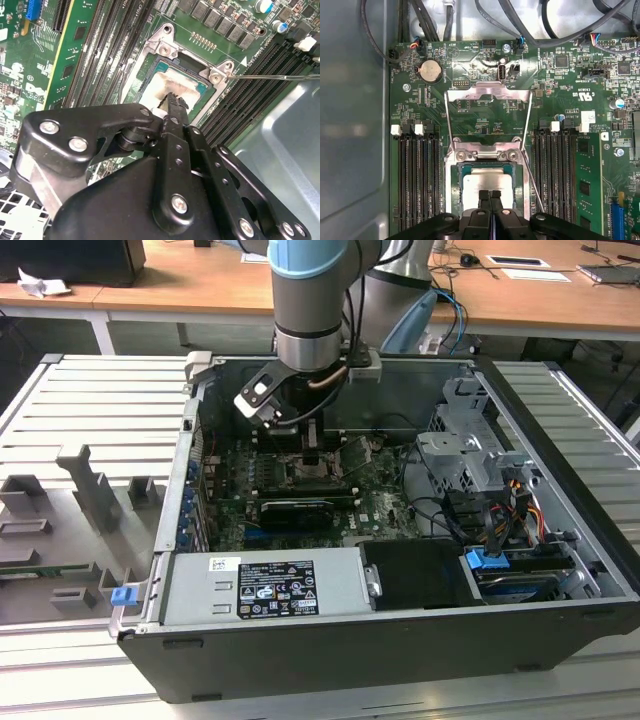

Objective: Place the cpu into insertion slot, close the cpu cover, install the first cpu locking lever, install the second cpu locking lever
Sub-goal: 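Close the cpu cover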

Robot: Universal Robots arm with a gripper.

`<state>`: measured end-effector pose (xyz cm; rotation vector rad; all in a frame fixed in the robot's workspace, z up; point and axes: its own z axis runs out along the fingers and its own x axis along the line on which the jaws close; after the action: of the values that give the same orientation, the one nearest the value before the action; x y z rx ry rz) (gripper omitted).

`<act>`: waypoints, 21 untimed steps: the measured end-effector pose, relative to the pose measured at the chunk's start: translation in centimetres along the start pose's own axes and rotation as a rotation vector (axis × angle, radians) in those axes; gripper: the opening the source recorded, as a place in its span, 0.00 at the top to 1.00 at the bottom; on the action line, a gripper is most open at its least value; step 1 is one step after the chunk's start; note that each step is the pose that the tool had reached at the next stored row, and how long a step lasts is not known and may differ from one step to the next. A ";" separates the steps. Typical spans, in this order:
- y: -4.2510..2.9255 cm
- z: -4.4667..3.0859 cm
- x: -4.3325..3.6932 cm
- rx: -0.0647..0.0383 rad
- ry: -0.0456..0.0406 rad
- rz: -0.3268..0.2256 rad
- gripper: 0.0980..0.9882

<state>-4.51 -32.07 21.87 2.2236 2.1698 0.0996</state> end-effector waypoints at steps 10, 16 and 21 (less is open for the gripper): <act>1.14 -0.28 0.03 0.009 -0.0004 0.000 0.99; 1.34 -3.16 0.10 0.009 -0.0001 0.000 0.99; 1.50 -3.69 0.11 0.009 0.0000 0.000 0.99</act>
<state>-3.26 -32.08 25.66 2.2287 2.1743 0.0900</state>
